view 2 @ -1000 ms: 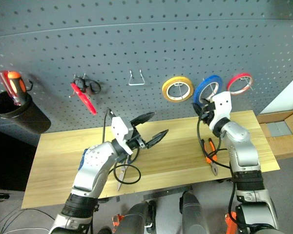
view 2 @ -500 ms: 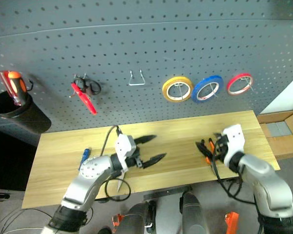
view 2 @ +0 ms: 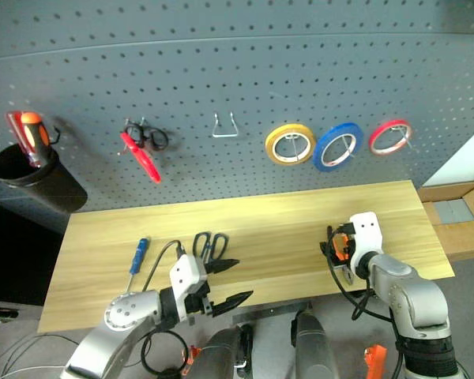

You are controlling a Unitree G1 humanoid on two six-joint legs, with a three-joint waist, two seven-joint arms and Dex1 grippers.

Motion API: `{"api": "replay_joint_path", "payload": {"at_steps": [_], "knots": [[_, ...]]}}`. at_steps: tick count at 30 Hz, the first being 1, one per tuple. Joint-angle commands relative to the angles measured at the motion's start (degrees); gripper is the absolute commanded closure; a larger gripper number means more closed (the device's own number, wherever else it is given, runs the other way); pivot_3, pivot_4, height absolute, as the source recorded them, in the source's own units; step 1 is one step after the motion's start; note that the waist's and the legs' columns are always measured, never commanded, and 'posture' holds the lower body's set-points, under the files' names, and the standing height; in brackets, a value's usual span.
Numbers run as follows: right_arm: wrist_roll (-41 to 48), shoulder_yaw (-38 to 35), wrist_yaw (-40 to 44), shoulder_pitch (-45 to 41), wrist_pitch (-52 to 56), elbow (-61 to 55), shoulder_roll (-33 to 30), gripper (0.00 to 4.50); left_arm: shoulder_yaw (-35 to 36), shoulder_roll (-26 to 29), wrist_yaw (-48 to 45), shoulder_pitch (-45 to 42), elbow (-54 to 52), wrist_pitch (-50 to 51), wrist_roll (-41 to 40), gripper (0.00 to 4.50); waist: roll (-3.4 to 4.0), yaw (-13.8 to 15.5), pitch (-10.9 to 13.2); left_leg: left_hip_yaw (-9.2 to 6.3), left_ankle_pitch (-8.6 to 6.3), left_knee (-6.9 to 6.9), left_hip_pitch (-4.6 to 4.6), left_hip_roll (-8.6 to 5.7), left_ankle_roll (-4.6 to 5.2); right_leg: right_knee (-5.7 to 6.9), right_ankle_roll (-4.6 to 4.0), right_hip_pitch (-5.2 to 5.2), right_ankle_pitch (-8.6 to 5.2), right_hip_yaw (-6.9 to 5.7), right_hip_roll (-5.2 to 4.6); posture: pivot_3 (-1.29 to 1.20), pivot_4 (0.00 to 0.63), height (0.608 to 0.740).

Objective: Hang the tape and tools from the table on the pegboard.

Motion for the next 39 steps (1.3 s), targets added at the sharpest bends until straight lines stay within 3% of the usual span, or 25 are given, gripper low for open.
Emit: {"api": "replay_joint_path", "payload": {"at_steps": [1, 27, 31, 35, 39], "knots": [[-2.4, 0.5, -1.3, -1.0, 1.1, 2.4, -1.2, 0.03, 1.6, -0.3, 1.3, 0.2, -4.2, 2.3, -2.6, 0.5, 0.0, 0.1, 0.0, 0.0, 0.0, 0.0, -0.03, 0.0, 0.0, -0.01, 0.0, -0.01, 0.0, -0.01, 0.0, -0.12, 0.364, 0.74], [-11.9, 8.4, 0.3, -12.7, 6.1, 24.3, -3.4, 0.03, 3.9, 1.5, 2.8, 0.5, -8.6, 5.9, -3.0, 0.5, -0.1, 0.5, 0.1, 0.0, -0.01, -0.06, -0.07, -0.02, 0.01, -0.15, 0.01, -0.01, -0.01, -0.02, -0.02, -0.07, 0.375, 0.74], [-11.6, 8.0, 0.6, -12.4, 7.3, 24.7, -2.9, 0.87, 3.8, 1.4, 3.2, 0.3, -9.0, 6.3, -3.1, 0.5, -0.11, 0.8, 0.1, -0.02, -0.01, -0.06, -0.05, -0.02, 0.01, -0.15, 0.01, 0.01, -0.01, -0.03, -0.02, -0.06, 0.377, 0.74], [-11.8, 6.4, -0.5, -13.1, 9.2, 25.1, -2.1, 2.1, 4.1, 1.4, 3.1, -0.3, -8.5, 6.3, -3.3, 0.5, -0.13, 1.4, 0.1, -0.06, -0.01, -0.06, -0.05, -0.02, 0.0, -0.19, 0.02, 0.05, -0.01, -0.06, -0.02, -0.07, 0.373, 0.74], [-11.0, 5.4, 0.8, -13.3, 10.6, 21.8, -2.9, 2.13, 5.7, -0.2, 4.3, -2.7, -7.0, 5.1, -3.9, 0.5, -0.14, 1.5, 0.1, -0.08, -0.02, -0.06, -0.06, -0.02, 0.0, -0.21, 0.02, 0.07, -0.01, -0.08, -0.02, -0.08, 0.368, 0.74]]}}
